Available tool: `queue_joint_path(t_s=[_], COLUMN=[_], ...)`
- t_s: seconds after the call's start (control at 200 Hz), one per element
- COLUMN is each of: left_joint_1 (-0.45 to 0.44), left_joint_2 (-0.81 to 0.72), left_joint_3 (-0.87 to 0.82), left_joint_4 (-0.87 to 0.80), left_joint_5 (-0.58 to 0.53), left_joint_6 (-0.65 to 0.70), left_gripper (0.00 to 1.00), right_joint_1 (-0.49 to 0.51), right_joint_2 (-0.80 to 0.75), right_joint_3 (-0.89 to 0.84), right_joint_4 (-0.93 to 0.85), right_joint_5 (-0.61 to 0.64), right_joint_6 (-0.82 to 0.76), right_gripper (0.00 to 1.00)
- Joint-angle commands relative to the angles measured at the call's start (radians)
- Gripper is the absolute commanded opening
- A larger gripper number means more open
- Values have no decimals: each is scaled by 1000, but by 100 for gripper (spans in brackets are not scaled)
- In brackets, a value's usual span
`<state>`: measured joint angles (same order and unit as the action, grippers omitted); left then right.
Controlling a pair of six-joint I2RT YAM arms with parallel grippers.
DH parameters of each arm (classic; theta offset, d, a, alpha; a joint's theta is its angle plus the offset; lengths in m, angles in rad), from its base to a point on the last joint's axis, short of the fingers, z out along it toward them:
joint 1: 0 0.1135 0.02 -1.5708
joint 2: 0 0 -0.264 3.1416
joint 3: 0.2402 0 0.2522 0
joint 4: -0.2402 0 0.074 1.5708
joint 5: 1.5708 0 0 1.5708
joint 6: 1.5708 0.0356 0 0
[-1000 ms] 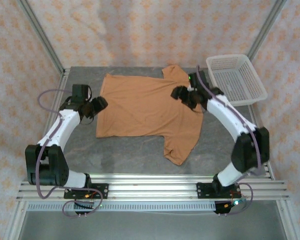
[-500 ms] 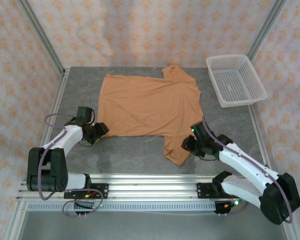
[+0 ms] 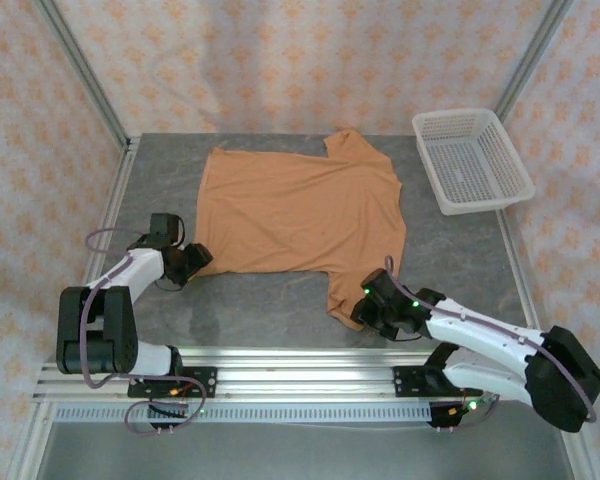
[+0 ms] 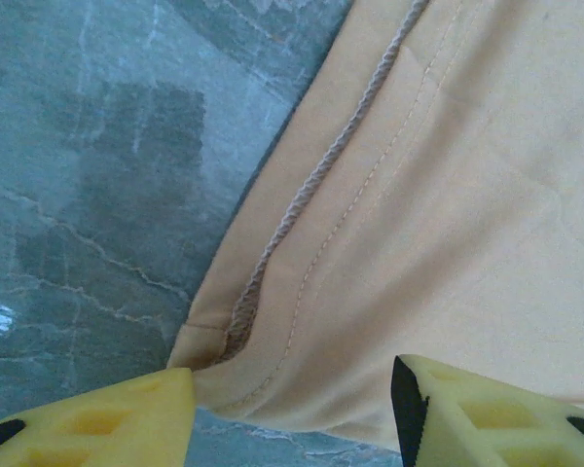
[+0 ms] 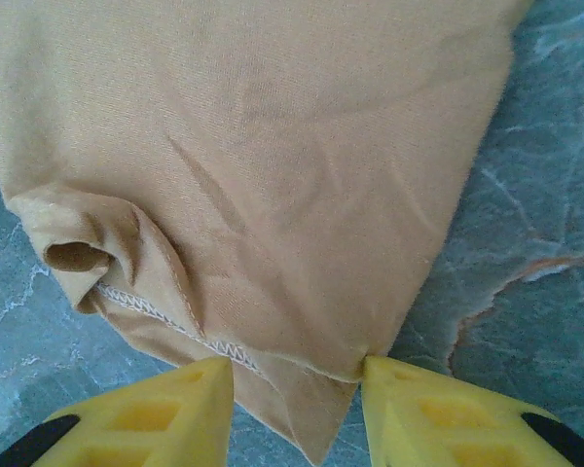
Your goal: Fold the inside-out t-shirt
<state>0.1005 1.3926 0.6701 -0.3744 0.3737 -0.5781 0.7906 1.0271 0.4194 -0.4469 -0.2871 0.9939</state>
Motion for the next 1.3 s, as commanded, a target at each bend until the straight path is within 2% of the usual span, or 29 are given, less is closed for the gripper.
queue_joint_path(t_s=[0.0, 0.09, 0.16, 0.28, 0.39, 0.52, 0.866, 1.001, 1.131, 1.296], left_joint_1=[13, 16, 19, 28, 32, 31, 33, 33, 32, 29], left_joint_2=[20, 32, 43, 53, 33, -16, -304, -369, -343, -333], left_joint_3=[-1, -1, 0, 3, 10, 26, 22, 3, -9, -38], left_joint_4=[22, 32, 40, 42, 24, -30, -270, -286, -269, -232], left_joint_5=[-22, -19, -17, -9, -19, -33, -150, -208, -168, -131], left_joint_6=[-7, -9, -12, -9, -8, 4, 21, 0, -8, -22], left_gripper=[56, 55, 51, 33, 18, 2, 0, 0, 0, 0], right_joint_1=[16, 21, 21, 21, 21, 19, 18, 18, 18, 16], right_joint_2=[30, 49, 51, -6, -106, -212, -422, -478, -480, -394], right_joint_3=[-21, -36, -46, -32, 5, 58, 261, 332, 321, 301], right_joint_4=[49, 72, 83, 16, -116, -269, -691, -830, -819, -653], right_joint_5=[43, 42, 43, 71, 131, 196, 306, 375, 361, 334], right_joint_6=[49, 62, 70, 60, 36, 8, -29, -44, -54, -89], right_gripper=[40, 39, 32, 11, 0, 0, 0, 0, 0, 0])
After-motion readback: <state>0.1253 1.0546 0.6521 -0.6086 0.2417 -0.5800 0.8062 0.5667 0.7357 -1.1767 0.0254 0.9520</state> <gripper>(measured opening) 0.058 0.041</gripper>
